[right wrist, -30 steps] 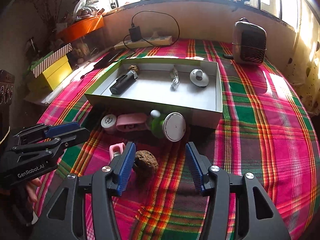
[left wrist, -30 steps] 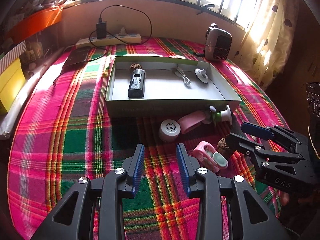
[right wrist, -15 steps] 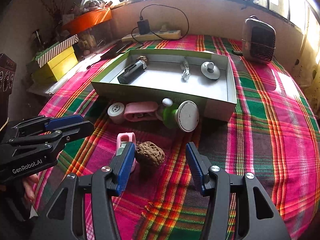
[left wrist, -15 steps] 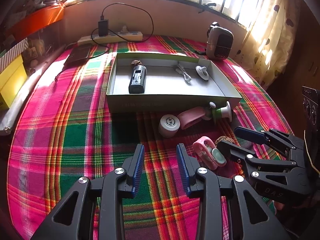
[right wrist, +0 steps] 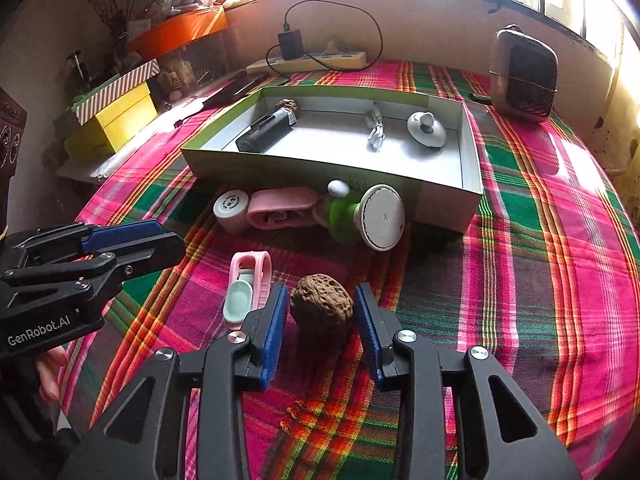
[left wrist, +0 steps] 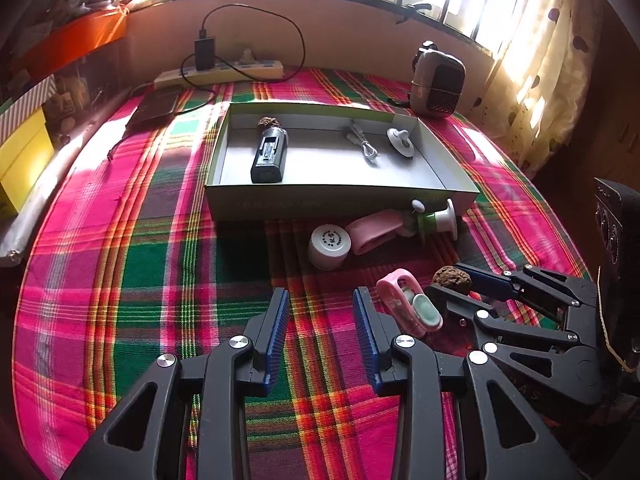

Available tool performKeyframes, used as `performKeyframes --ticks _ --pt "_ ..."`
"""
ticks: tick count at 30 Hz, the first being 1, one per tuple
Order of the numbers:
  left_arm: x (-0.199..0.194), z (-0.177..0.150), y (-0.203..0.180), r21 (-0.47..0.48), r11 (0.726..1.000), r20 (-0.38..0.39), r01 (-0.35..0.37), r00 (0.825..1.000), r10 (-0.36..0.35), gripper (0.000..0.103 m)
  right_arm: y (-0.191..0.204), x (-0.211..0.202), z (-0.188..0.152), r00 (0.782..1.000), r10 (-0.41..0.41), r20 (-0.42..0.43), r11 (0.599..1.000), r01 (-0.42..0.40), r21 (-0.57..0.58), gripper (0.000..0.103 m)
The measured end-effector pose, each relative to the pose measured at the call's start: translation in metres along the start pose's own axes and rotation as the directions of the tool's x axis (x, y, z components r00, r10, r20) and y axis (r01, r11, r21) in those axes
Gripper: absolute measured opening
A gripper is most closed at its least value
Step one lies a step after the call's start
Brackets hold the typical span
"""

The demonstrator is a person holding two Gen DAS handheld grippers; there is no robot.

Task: Organize objects
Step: 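Withdraw both tools from the box toward the pink clip and second walnut, then close the right tool on the brown walnut while the left tool closes on the pink case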

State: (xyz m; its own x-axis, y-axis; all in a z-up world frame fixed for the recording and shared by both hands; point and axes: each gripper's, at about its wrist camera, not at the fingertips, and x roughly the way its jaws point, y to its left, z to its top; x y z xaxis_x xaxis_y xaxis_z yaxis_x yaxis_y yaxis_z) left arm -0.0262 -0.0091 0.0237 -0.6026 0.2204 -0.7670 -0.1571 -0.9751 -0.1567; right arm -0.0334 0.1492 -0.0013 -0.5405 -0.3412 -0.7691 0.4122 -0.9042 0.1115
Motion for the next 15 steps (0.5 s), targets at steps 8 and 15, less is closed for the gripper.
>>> performKeyframes --ticks 8,15 --pt "-0.001 -0.002 -0.005 -0.009 1.000 -0.006 0.024 1.000 -0.024 0.031 0.008 -0.001 -0.003 0.999 0.035 0.000 0.999 -0.035 -0.012 0.033" --pt "-0.002 -0.002 -0.011 -0.006 0.999 -0.012 0.048 0.999 -0.048 0.031 0.005 -0.001 -0.004 0.994 0.106 0.002 0.994 -0.106 0.025 0.033"
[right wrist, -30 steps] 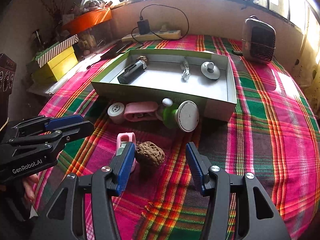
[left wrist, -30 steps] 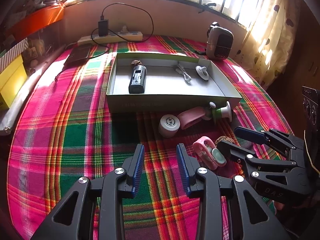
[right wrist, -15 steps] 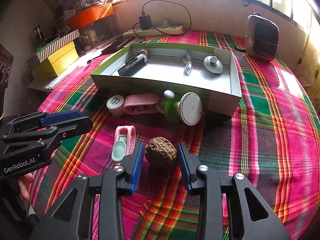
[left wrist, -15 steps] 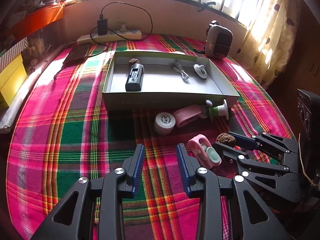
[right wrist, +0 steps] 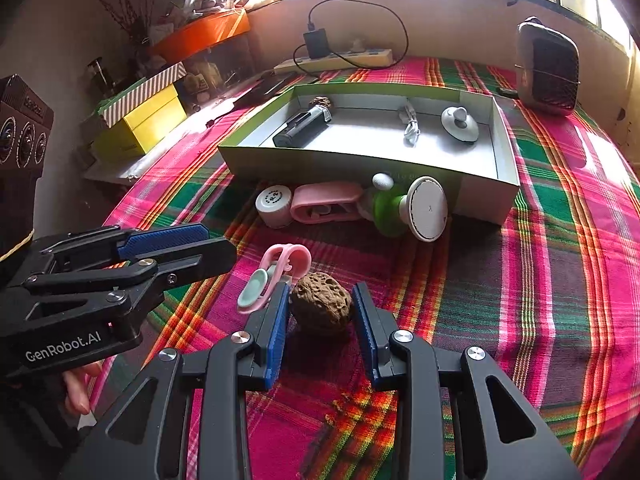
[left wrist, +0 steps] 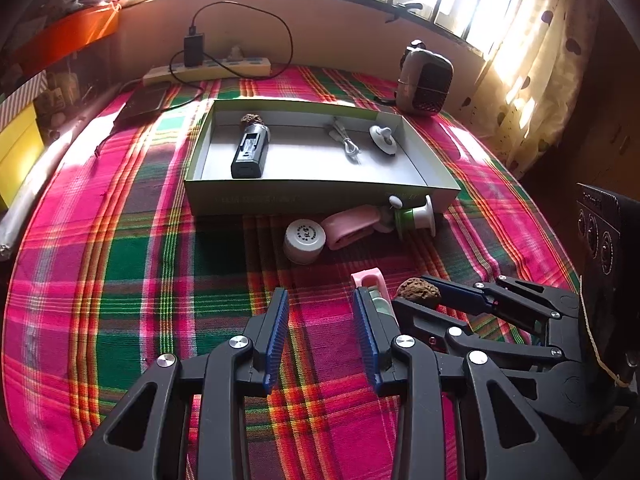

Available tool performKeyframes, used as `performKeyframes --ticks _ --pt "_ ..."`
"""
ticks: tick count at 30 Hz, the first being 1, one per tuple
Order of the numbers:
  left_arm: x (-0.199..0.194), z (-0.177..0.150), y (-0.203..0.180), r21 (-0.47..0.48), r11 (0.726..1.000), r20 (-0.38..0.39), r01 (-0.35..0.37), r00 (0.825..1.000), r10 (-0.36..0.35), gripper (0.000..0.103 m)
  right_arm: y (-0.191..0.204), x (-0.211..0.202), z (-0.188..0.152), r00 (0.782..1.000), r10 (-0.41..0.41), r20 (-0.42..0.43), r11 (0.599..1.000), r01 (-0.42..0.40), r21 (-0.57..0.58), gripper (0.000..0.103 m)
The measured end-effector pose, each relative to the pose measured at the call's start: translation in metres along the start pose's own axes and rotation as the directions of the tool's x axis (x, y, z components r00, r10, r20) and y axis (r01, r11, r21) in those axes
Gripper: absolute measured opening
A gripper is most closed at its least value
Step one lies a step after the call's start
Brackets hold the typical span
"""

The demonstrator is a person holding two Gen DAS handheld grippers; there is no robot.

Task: Organize objects
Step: 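Close the right tool on the brown walnut while the left tool closes on the pink case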

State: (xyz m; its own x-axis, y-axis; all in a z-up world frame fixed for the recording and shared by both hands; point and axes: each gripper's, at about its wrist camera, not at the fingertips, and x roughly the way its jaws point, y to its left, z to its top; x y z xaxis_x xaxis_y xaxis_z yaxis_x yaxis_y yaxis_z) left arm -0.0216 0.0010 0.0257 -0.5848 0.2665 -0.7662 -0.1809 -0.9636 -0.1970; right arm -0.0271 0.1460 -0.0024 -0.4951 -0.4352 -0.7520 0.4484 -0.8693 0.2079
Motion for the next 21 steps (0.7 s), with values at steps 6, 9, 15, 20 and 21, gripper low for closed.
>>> performKeyframes --ticks 6,9,15,20,21 --pt "0.005 0.000 -0.011 0.013 0.999 -0.016 0.037 0.999 -0.037 0.032 -0.009 -0.013 -0.003 0.997 -0.080 0.022 0.997 0.080 0.004 0.033" --pt "0.008 0.001 -0.019 0.026 0.999 -0.019 0.045 0.999 -0.044 0.034 -0.017 -0.019 -0.005 0.994 -0.109 0.028 0.994 0.108 0.020 0.033" --pt "0.015 0.001 -0.035 0.078 0.997 -0.035 0.027 0.999 -0.024 0.035 -0.025 -0.020 -0.005 0.992 -0.120 0.029 0.992 0.119 0.038 0.033" --pt "0.023 0.000 -0.037 0.086 0.996 -0.052 0.003 0.999 0.002 0.035 -0.028 -0.019 -0.008 0.991 -0.133 0.021 0.990 0.132 0.042 0.033" --pt "0.024 0.000 -0.037 0.087 0.996 -0.055 0.000 0.998 0.005 0.035 -0.028 -0.018 -0.008 0.991 -0.136 0.020 0.990 0.135 0.042 0.033"
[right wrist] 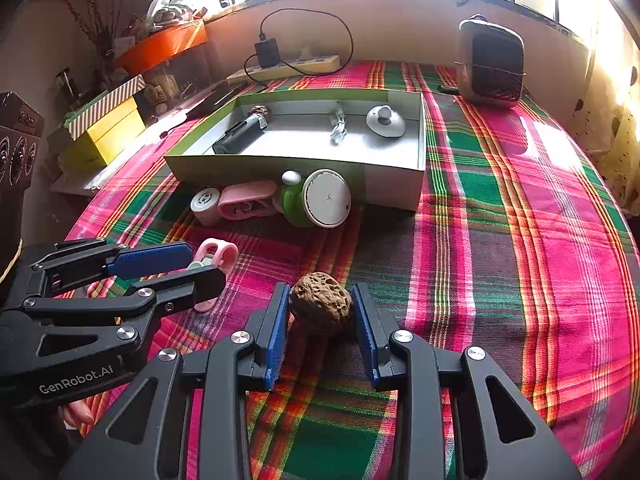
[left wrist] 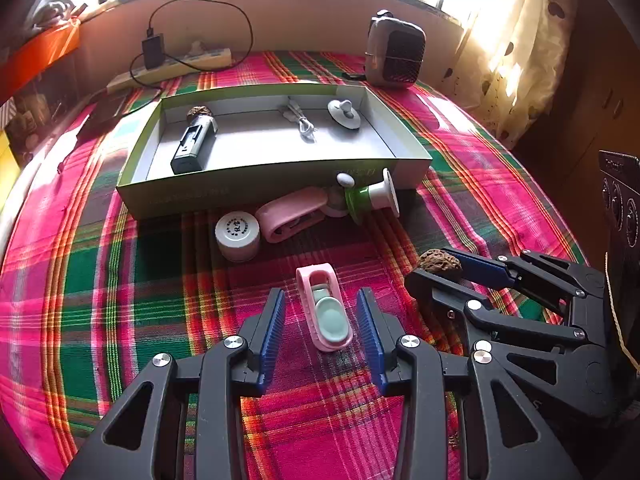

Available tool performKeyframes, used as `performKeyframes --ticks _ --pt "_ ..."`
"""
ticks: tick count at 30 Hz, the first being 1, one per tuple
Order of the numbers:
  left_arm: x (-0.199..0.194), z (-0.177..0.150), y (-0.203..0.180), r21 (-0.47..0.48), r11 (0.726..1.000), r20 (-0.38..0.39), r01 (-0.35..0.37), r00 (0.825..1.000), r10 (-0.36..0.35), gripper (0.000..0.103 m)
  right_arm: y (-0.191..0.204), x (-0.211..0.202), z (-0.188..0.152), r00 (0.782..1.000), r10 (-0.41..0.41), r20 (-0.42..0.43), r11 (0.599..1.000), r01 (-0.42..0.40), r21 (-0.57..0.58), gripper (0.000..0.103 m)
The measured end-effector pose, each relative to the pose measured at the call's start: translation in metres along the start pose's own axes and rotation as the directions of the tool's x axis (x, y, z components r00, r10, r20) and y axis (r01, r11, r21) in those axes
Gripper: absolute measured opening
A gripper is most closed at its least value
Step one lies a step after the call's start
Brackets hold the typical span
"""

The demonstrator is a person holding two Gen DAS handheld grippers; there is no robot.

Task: Organize objects
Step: 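Close the right tool on the brown walnut while the left tool closes on the pink case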

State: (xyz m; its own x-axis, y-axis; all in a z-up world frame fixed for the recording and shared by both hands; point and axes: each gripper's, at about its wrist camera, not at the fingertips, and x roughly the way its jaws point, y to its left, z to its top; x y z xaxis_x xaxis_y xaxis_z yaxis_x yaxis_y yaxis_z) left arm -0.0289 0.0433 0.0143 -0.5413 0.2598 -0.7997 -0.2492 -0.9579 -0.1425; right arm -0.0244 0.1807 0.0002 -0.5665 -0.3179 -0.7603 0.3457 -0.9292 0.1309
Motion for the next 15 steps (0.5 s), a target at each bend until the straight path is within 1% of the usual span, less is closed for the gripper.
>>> performKeyframes --ticks 7,15 --pt "0.0072 0.0001 0.0017 -0.008 1.000 -0.013 -0.013 1.000 0.013 0.035 -0.0043 0.0002 -0.0005 1.000 -0.007 0.000 1.000 0.007 0.006 0.033" --pt "0.0103 0.0017 0.0020 -0.003 1.000 0.005 -0.017 1.000 0.017 0.035 -0.0041 0.0007 0.0002 1.000 -0.008 -0.001 1.000 0.008 0.006 0.033"
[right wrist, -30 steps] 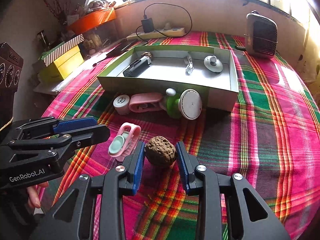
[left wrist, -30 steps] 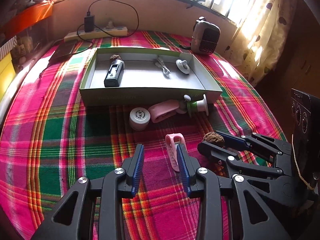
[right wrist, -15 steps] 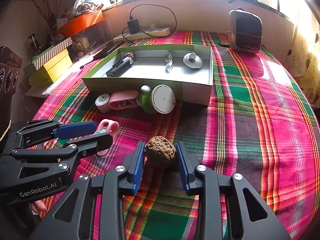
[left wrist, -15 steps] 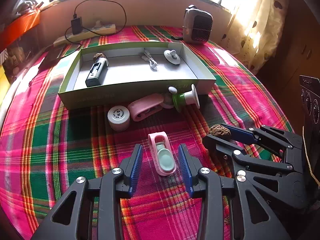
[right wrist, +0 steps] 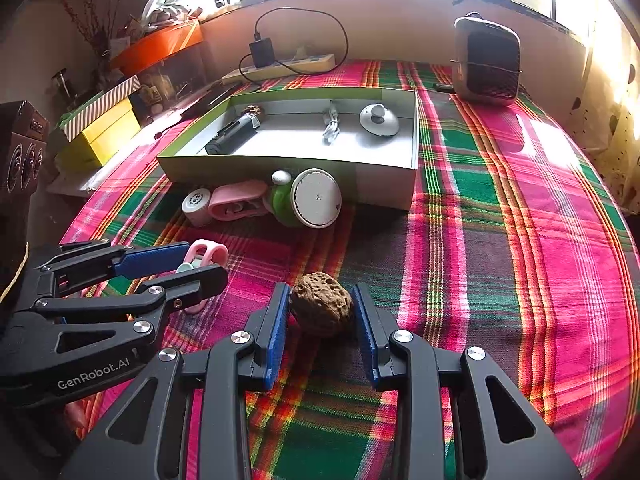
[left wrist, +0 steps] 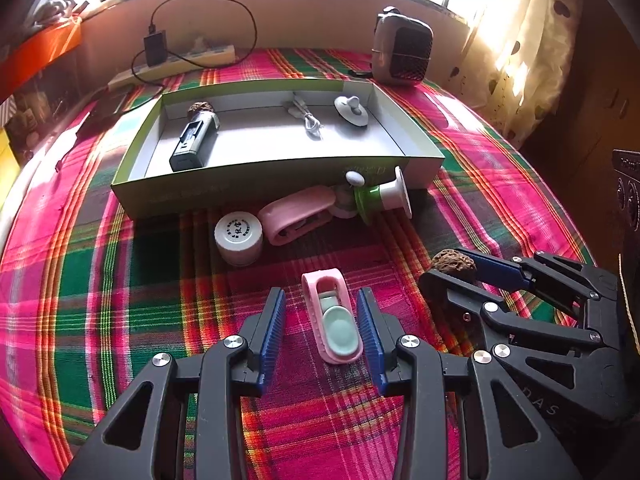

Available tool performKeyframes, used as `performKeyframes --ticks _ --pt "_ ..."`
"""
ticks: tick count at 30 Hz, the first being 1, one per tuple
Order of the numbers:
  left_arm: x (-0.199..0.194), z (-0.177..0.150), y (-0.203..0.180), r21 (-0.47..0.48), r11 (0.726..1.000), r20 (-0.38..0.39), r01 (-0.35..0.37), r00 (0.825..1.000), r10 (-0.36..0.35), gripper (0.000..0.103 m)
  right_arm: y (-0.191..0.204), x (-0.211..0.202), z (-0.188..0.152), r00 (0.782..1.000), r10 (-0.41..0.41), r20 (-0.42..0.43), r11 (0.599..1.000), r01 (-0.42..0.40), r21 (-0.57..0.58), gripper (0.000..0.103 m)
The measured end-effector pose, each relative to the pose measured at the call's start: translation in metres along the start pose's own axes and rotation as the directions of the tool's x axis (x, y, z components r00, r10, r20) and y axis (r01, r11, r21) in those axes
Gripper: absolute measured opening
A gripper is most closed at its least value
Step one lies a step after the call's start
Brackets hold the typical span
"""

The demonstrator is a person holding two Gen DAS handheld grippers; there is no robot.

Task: Organize objects
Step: 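Close the right tool on the brown walnut while the left tool closes on the pink case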

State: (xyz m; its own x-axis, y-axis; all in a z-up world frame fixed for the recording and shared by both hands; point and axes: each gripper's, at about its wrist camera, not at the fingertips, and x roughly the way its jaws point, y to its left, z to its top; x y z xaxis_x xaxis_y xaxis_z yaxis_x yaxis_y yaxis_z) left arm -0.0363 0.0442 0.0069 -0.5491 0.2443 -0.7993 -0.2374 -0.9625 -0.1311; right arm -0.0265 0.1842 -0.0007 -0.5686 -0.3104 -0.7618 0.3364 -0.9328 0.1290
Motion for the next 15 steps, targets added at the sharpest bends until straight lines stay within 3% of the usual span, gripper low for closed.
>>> performKeyframes --ticks 5,15 --pt "0.0006 0.0003 0.0006 -0.004 1.000 0.006 -0.009 1.000 0.009 0.032 0.0002 0.0001 0.0003 1.000 -0.003 -0.001 1.000 0.003 -0.002 0.033" --pt "0.0002 -0.0006 0.0040 0.004 0.999 0.011 -0.049 0.999 0.049 0.016 0.0007 0.0003 0.0004 1.000 -0.005 -0.001 1.000 0.005 -0.004 0.033"
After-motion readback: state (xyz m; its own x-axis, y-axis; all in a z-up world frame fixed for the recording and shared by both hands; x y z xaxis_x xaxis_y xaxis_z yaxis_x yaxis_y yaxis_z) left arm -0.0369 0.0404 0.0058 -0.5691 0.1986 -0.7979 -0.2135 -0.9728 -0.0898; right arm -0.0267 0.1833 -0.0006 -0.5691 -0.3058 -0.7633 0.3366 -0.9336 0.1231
